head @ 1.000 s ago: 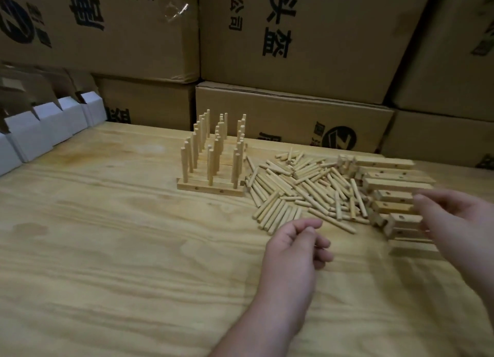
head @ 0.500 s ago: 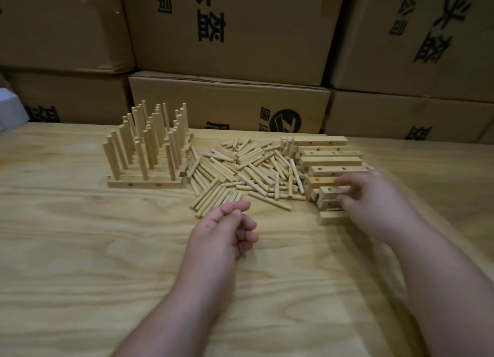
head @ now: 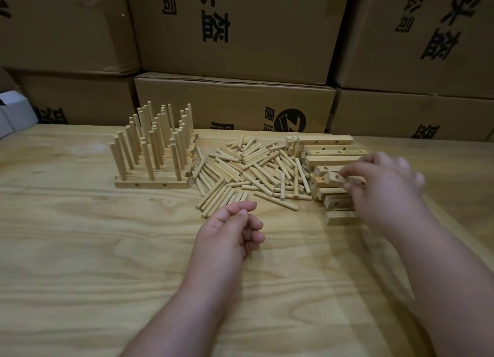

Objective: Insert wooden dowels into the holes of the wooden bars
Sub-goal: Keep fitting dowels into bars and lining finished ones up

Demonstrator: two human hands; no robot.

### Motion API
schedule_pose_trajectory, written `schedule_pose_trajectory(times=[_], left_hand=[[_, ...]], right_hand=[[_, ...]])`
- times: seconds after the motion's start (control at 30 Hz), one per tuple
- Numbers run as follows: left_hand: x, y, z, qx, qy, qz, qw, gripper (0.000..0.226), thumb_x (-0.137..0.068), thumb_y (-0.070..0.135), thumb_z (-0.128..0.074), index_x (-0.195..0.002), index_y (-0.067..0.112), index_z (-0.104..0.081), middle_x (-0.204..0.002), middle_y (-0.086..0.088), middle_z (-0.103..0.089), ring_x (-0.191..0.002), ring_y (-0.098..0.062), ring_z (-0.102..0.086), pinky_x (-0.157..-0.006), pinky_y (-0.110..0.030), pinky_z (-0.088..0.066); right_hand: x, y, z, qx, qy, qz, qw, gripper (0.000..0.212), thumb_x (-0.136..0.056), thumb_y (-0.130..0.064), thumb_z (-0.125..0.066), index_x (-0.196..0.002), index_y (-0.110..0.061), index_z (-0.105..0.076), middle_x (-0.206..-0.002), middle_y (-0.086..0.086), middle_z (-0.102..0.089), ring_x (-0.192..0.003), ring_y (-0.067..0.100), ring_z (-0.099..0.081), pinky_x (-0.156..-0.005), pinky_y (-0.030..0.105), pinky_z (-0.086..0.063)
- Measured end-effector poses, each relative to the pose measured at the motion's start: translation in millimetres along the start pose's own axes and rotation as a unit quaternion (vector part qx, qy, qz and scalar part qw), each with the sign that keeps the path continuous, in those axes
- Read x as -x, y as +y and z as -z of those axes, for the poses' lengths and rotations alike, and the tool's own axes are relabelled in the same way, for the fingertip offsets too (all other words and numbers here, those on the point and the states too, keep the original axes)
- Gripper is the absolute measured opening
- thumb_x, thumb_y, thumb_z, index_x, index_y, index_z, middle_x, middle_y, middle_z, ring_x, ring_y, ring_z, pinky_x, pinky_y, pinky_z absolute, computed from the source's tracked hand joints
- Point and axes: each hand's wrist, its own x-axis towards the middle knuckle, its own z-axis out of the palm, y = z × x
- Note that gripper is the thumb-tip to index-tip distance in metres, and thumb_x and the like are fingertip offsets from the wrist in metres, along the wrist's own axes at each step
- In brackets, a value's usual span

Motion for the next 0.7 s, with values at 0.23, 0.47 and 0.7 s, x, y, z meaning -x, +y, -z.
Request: schedule_pose_trajectory(times=[0.23, 0.47, 0.7], left_hand=[[1.0, -2.0, 1.0, -0.020, -0.015, -0.015, 1.000, 0.019, -0.100, 0.008, -0.055, -0.102, 0.017, -0.071, -0.079, -0.002, -0.073, -0.065, -0.012, -0.065, -0.059, -0.022, -0.051], [-1.3, -4.8, -0.3, -0.009, -0.029, -0.022, 0.999, 0.025, -0.096, 0.018, -0.064, -0.121, 0.022, -0.065, -0.107, -0.003, -0.078, -0.094, -0.018, -0.074, -0.081, -0.030, -0.059], [-3.7, -4.9, 1.2, 0.061, -0.026, -0.036, 0.997, 0.027, -0.097, 0.023, -0.060, -0.119, 0.008, -0.066, -0.114, -0.015, -0.074, -0.105, -0.028, -0.073, -0.081, -0.034, -0.061]], right_hand=[[10.4, -43.8, 20.4, -0.084, 0.034, 0.074, 0.993, 0.023, -0.095, -0.032, -0.064, -0.117, -0.040, -0.065, -0.100, -0.021, -0.059, -0.104, 0.014, -0.053, -0.106, 0.048, -0.032], [41.4, -88.4, -5.5, -0.252, -0.085, 0.164, 0.950, 0.029, -0.097, -0.025, -0.064, -0.124, -0.033, -0.070, -0.110, -0.017, -0.063, -0.100, -0.001, -0.056, -0.081, 0.001, -0.036], [49.1, -90.8, -24.8, -0.292, -0.104, 0.212, 0.927, 0.032, -0.096, -0.023, -0.065, -0.124, -0.037, -0.070, -0.104, -0.017, -0.058, -0.102, -0.002, -0.056, -0.087, 0.006, -0.039]])
